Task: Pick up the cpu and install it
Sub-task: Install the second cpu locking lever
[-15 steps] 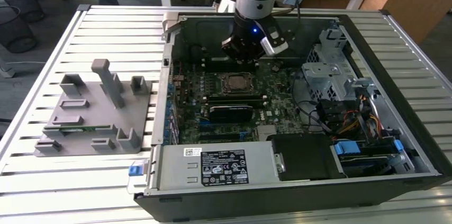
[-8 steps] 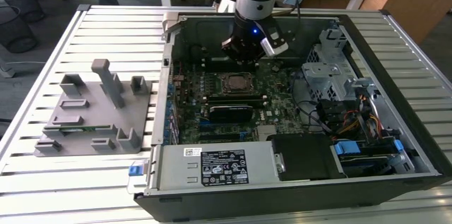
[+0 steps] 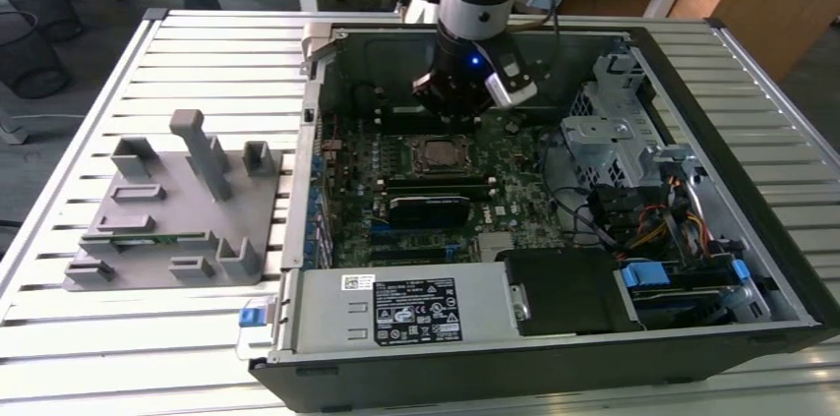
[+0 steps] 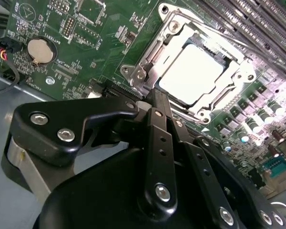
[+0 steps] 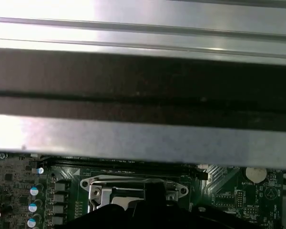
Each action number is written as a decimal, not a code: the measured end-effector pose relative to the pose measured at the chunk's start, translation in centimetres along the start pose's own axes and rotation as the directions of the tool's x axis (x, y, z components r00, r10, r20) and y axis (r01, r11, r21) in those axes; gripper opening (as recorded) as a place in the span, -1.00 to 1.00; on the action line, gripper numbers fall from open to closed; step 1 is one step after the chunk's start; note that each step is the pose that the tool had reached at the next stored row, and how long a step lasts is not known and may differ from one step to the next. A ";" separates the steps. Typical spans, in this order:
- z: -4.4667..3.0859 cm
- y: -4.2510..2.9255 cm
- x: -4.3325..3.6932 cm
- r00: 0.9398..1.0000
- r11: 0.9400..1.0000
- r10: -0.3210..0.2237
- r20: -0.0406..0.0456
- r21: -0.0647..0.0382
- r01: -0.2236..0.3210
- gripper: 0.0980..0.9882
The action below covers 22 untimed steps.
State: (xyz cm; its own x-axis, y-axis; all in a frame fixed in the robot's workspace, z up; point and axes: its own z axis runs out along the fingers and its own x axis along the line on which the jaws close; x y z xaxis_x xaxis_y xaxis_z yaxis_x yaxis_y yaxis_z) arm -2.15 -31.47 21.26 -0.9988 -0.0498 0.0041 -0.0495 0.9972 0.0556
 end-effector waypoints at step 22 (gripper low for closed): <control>-2.52 -1.69 0.04 1.000 1.000 0.000 0.000 -0.001 0.000 -0.98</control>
State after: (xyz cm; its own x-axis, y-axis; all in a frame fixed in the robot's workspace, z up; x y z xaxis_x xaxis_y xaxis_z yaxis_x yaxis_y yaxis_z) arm -2.09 -33.29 23.68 -0.9988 -0.0498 0.0039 -0.0495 0.9972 0.0568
